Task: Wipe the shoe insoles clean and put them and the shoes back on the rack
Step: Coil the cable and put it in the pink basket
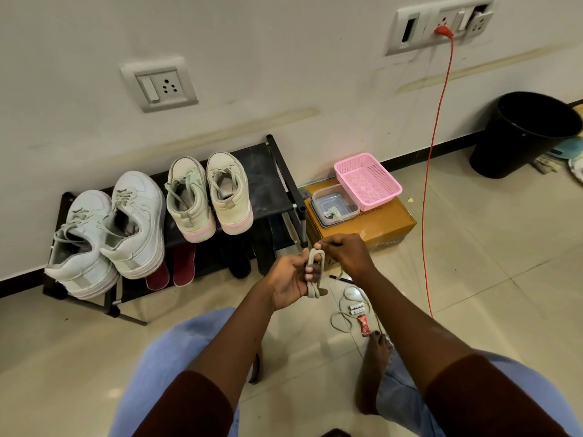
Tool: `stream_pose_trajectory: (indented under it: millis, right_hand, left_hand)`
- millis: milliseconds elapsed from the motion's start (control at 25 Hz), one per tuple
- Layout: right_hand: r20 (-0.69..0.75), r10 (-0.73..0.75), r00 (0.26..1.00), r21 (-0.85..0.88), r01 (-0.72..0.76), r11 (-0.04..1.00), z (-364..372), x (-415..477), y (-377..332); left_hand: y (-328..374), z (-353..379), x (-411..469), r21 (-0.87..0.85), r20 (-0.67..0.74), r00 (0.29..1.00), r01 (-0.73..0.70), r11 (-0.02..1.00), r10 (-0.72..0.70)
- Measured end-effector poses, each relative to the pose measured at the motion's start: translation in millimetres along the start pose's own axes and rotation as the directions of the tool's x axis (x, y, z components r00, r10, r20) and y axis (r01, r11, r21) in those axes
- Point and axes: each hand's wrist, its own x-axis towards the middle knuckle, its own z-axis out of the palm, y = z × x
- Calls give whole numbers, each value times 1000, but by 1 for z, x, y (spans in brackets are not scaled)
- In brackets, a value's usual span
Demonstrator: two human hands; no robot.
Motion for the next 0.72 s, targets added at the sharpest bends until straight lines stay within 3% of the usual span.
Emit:
stream_pose_trajectory:
  millis: [240,320,400,480,560,640,720]
  right_hand:
    - [123,256,959,254,-279,926,35,-28,23]
    - [184,284,941,211,-320,923,40,-34,21]
    - [248,306,919,61,-330,942,44,-40,21]
    - [299,282,912,-200,-229,953,44,-43,17]
    - [359,205,910,-450,-24,893,40,-41,6]
    - [420,146,896,-566,132,813,30,-39,-11]
    - [452,119,884,-591,197,782,18,-32,-28]
  left_hand:
    - [-1,-6,5,-128,-130,982,-155,980,139]
    - [-2,-8,6,-146,-235,956,-212,966,175]
    - [-1,-9,6,-181,-298,936,-249,951,188]
    - [0,-8,4,-150,-325,922,-272,951,213]
    - [0,-6,4,-6,-370,895,-268,963,247]
    - [-2,-4,7,199,-420,873,-178,964,248]
    - [-4,-1,7,371,-434,878,-30,928,202]
